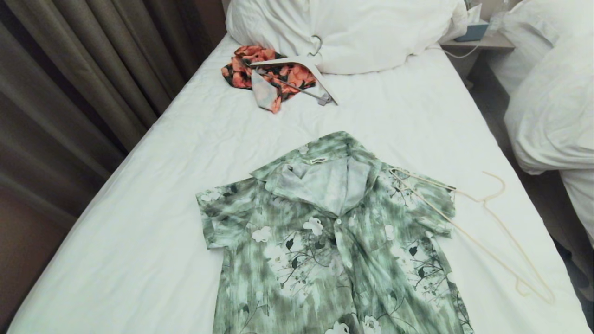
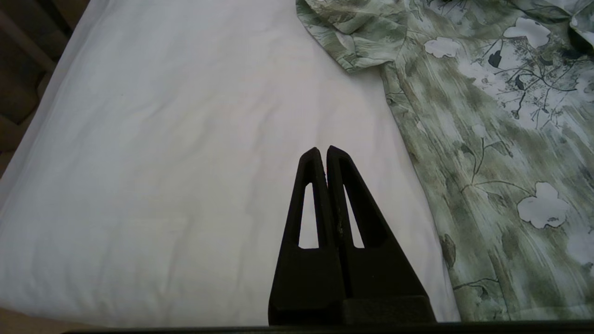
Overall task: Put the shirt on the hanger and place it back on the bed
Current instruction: Lift the shirt and hanger
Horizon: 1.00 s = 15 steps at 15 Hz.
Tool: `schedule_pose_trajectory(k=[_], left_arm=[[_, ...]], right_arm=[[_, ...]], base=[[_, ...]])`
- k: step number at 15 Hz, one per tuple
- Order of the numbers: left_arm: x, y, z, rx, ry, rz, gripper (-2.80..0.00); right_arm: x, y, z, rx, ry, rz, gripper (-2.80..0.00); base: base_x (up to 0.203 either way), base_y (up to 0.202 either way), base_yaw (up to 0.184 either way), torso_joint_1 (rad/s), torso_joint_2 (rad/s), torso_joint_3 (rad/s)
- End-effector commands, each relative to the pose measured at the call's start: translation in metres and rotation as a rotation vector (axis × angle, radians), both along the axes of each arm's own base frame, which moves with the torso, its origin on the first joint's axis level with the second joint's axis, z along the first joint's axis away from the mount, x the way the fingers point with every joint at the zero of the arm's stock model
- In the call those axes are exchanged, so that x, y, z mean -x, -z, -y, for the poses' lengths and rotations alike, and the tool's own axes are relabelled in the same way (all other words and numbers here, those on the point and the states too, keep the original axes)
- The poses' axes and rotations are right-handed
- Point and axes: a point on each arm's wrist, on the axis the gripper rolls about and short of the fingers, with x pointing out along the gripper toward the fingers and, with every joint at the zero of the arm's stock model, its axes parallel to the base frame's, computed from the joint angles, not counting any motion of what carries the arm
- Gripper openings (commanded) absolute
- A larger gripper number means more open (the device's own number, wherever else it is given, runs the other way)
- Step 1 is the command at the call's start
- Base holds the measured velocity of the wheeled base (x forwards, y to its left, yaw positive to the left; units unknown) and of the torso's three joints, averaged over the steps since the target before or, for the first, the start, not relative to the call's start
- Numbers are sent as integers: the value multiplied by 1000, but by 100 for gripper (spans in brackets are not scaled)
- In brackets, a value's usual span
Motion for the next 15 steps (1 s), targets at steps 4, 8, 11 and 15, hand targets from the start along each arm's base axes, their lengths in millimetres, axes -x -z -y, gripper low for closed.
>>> schedule_pose_trajectory(k=[4, 8, 11, 15], left_arm=[[0, 0, 0, 0, -1, -2, -280], [0, 0, 0, 0, -1, -2, -280], [0, 0, 0, 0, -1, -2, -280], [0, 0, 0, 0, -1, -2, -280]], right_arm=[[0, 0, 0, 9, -3, -7, -280], [-5, -13, -1, 66, -49, -60, -280], [-22, -50, -2, -43, -103, -154, -280], [-83, -100, -3, -300, -95, -319, -280]], base=[[0, 0, 0, 0, 0, 0], [0, 0, 0, 0, 0, 0], [0, 0, 0, 0, 0, 0], [0, 0, 0, 0, 0, 0]])
